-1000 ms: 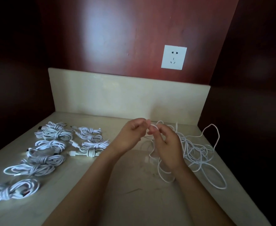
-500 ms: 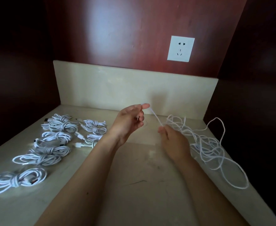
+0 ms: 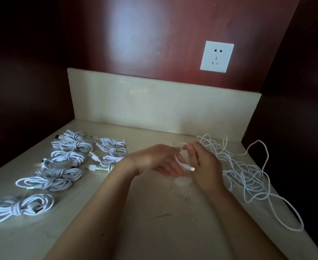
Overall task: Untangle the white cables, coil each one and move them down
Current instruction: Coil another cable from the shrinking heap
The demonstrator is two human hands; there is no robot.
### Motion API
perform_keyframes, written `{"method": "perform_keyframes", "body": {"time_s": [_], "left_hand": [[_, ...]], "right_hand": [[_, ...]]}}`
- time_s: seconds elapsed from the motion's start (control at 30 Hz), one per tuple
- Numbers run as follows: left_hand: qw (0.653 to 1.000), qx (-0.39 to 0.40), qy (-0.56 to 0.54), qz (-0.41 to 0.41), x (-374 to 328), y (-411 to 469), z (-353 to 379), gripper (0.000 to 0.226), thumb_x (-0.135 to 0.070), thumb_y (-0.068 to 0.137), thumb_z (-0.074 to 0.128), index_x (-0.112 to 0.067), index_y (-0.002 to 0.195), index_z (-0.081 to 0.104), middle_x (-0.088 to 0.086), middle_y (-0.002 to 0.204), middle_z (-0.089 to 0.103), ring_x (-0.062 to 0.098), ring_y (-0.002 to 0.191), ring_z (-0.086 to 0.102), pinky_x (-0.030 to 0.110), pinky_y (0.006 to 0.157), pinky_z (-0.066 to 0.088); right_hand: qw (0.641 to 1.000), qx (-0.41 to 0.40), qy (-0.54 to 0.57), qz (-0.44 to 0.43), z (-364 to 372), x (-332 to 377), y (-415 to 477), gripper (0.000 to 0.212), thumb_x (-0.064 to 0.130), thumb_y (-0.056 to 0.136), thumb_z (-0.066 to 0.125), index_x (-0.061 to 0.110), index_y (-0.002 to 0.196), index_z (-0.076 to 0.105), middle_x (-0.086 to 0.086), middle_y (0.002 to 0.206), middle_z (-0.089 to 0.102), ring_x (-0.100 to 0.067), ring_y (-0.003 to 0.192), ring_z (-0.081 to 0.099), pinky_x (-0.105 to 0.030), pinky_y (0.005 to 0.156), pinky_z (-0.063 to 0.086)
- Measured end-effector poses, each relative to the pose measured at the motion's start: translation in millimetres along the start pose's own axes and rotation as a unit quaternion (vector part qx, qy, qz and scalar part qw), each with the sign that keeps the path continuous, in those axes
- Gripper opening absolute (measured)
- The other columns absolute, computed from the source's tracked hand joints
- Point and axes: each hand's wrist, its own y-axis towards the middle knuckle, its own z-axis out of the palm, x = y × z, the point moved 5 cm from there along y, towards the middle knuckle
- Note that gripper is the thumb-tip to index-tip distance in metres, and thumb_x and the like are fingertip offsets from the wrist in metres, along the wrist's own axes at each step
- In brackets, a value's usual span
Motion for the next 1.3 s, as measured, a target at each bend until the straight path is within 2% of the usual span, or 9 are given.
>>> {"method": "perform_keyframes", "body": {"time_s": [0.2,0.3,0.43,0.7,0.83,0.93,1.1,1.2,1.3], "left_hand": [[0.987,-0.036,-0.154,-0.031,7,8,-1,0.050,-0.044,0.104,0.034,-0.015,0.068,0.054,0.000,0.056,0.047,0.013,0.046,0.047,0.022,0.049,0.043],[0.987,0.005,-0.159,-0.027,5,6,2,0.035,-0.036,0.105,0.037,-0.019,0.077,0.050,-0.009,0.056,0.027,0.003,0.041,0.021,0.015,0.038,0.018],[0.968,0.043,-0.245,0.037,-9,2,6,0.025,-0.027,0.103,0.039,-0.014,0.102,0.061,-0.011,0.054,0.023,-0.001,0.039,0.019,0.012,0.036,0.012],[0.929,-0.032,-0.353,0.110,-8,0,-12,0.026,-0.022,0.103,0.037,-0.020,0.120,0.056,-0.011,0.050,0.022,0.000,0.037,0.019,0.013,0.036,0.012],[0.902,-0.109,-0.404,0.112,11,5,-22,0.027,-0.025,0.103,0.042,-0.024,0.122,0.061,-0.005,0.075,0.048,0.005,0.050,0.036,0.015,0.041,0.026],[0.885,-0.108,-0.439,0.108,12,7,-22,0.027,-0.024,0.103,0.042,-0.023,0.115,0.066,0.004,0.109,0.058,0.012,0.078,0.059,0.020,0.067,0.048],[0.870,-0.066,-0.473,0.124,10,2,-26,0.031,-0.026,0.103,0.039,-0.021,0.128,0.057,0.007,0.128,0.065,0.018,0.108,0.067,0.036,0.104,0.043],[0.870,-0.096,-0.465,0.136,10,0,-32,0.029,-0.027,0.104,0.039,-0.023,0.124,0.059,0.005,0.120,0.070,0.019,0.101,0.070,0.038,0.101,0.045],[0.852,-0.133,-0.486,0.140,11,-3,-39,0.024,-0.025,0.104,0.042,-0.021,0.112,0.064,0.000,0.089,0.068,0.016,0.074,0.069,0.033,0.076,0.059]], "right_hand": [[0.999,0.029,-0.016,-0.042,9,14,-8,0.040,0.050,0.096,0.029,0.028,0.102,0.063,0.007,0.074,0.066,-0.012,0.062,0.060,-0.030,0.056,0.045],[0.999,0.031,0.033,-0.024,6,10,-9,0.036,0.050,0.095,0.032,0.032,0.104,0.062,0.008,0.079,0.067,-0.008,0.067,0.061,-0.034,0.062,0.050],[0.994,-0.010,0.106,0.016,0,3,-7,0.029,0.044,0.097,0.039,0.029,0.102,0.062,0.007,0.075,0.062,-0.012,0.066,0.057,-0.043,0.064,0.050],[0.998,-0.021,0.019,-0.056,-4,18,-2,0.026,0.031,0.097,0.043,0.024,0.102,0.067,0.016,0.061,0.046,-0.006,0.061,0.045,-0.030,0.064,0.037],[0.995,-0.017,-0.016,-0.101,-1,35,-3,0.027,0.030,0.095,0.043,0.021,0.097,0.069,0.009,0.067,0.056,-0.015,0.064,0.051,-0.032,0.066,0.041],[0.991,0.012,-0.048,-0.125,3,43,-4,0.026,0.028,0.094,0.042,0.018,0.087,0.065,0.005,0.065,0.053,-0.018,0.065,0.047,-0.035,0.061,0.043],[0.986,0.038,-0.092,-0.134,5,48,-8,0.023,0.027,0.092,0.043,0.020,0.087,0.065,0.006,0.063,0.047,-0.018,0.065,0.046,-0.031,0.056,0.034],[0.985,0.054,-0.100,-0.128,8,46,-10,0.029,0.031,0.091,0.041,0.021,0.090,0.069,0.002,0.062,0.050,-0.019,0.064,0.048,-0.030,0.058,0.033],[0.982,0.103,-0.095,-0.127,14,44,-15,0.034,0.035,0.091,0.039,0.020,0.087,0.069,0.001,0.065,0.057,-0.020,0.067,0.051,-0.034,0.059,0.041]]}}
